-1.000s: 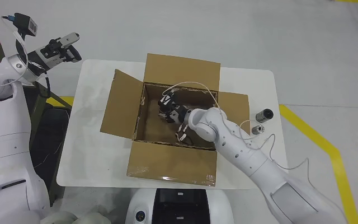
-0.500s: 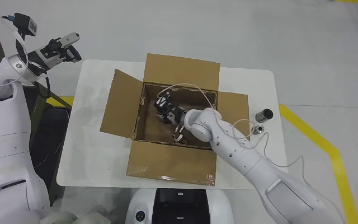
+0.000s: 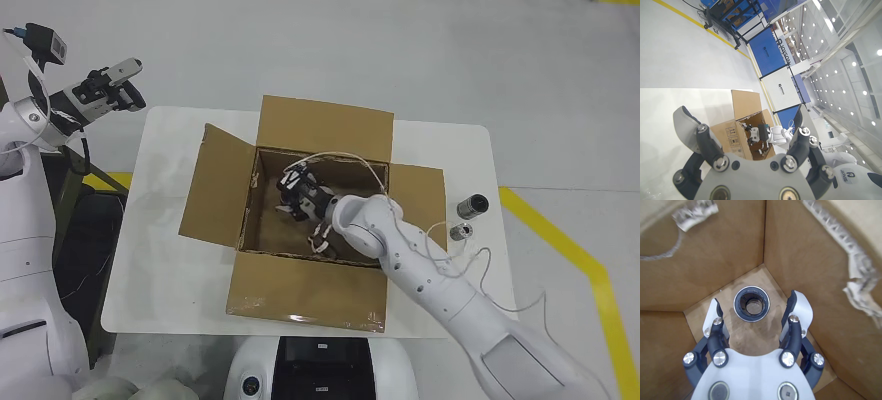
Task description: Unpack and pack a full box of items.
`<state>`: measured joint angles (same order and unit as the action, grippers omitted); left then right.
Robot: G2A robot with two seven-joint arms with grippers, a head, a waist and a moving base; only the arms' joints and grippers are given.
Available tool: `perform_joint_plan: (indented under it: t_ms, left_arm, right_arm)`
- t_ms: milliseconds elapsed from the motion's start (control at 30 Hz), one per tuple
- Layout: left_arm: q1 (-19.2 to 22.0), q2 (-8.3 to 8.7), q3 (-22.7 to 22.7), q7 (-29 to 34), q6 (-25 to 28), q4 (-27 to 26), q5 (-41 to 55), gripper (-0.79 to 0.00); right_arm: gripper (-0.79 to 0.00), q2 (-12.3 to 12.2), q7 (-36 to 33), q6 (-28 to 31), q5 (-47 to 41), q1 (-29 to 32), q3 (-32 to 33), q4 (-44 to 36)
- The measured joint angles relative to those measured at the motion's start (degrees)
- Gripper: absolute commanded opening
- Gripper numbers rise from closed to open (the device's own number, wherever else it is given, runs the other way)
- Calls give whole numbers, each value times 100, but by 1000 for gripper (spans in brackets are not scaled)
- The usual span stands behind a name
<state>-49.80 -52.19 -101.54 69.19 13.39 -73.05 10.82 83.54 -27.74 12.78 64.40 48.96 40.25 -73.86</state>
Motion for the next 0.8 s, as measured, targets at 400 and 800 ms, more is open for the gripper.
perform_joint_plan:
  t_ms: [400, 800]
  left_arm:
    - [0, 0, 0, 0, 0, 0, 0, 0]
    - [0, 0, 0, 0, 0, 0, 0, 0]
  right_arm:
    - [-86, -376, -389, 375, 174, 980, 999, -1959]
    - [-49, -690, -486, 518, 422, 2110, 2192, -3578]
